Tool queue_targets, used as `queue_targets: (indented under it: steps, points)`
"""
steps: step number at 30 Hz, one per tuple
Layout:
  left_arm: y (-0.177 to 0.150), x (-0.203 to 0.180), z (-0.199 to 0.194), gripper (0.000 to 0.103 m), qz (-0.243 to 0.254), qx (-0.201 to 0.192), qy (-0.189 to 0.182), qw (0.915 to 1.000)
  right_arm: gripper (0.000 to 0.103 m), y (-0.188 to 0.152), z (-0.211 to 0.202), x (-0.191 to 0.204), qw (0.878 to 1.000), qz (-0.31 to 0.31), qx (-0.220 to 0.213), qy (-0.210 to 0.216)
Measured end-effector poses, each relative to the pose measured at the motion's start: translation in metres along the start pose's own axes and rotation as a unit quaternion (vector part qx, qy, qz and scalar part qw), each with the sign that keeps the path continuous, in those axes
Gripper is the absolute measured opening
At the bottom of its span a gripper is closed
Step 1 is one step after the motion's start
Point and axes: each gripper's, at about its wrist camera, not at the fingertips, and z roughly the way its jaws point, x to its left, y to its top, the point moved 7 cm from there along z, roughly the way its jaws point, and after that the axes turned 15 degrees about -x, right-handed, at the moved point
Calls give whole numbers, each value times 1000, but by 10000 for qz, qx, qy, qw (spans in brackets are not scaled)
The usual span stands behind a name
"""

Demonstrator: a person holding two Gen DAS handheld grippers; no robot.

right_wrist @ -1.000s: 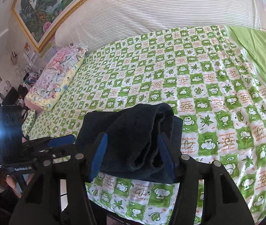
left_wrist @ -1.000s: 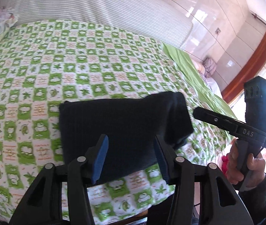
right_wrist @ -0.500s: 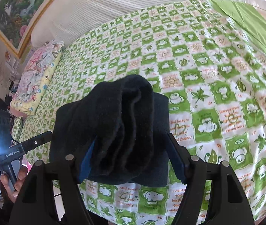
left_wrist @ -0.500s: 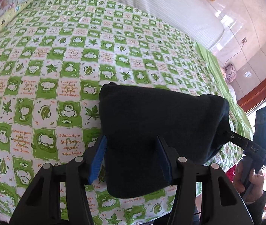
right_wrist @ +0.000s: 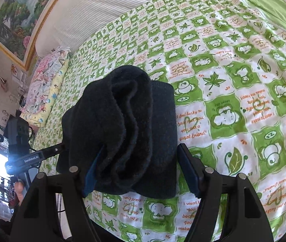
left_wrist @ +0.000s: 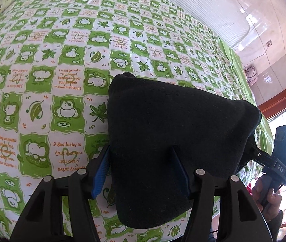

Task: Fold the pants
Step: 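Lower the folded navy pants onto the sheet with both grippers, then press the folded pants flat and open both grippers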

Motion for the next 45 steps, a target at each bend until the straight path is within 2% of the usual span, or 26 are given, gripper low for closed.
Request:
queue_targets:
  steps: [5,17,22,26,34,45]
  points:
    - [-1,0,6,59,-139,57,-84,9999,72,-2,3,1,9999,21,54,122]
    - [0,-5,2,43,-154,21,-138,9998,64,-4,0,2,9998,20,20,198]
    - [3,-9,-7,32,-38,-99,-120,9999,57,-2,-2,7,9997,-53,7,224]
    - [9,-13,-16,29,46,-228,-85,9997,52,3,-4,14,9996,-152,-38,225]
    - [38,-19,-39,28,407,-648,95,9970,48,24,0,30,9988,-333,-127,346]
    - [102,16,-44,28,422,-1068,545,9919,47,72,42,81,9933,-886,-307,669]
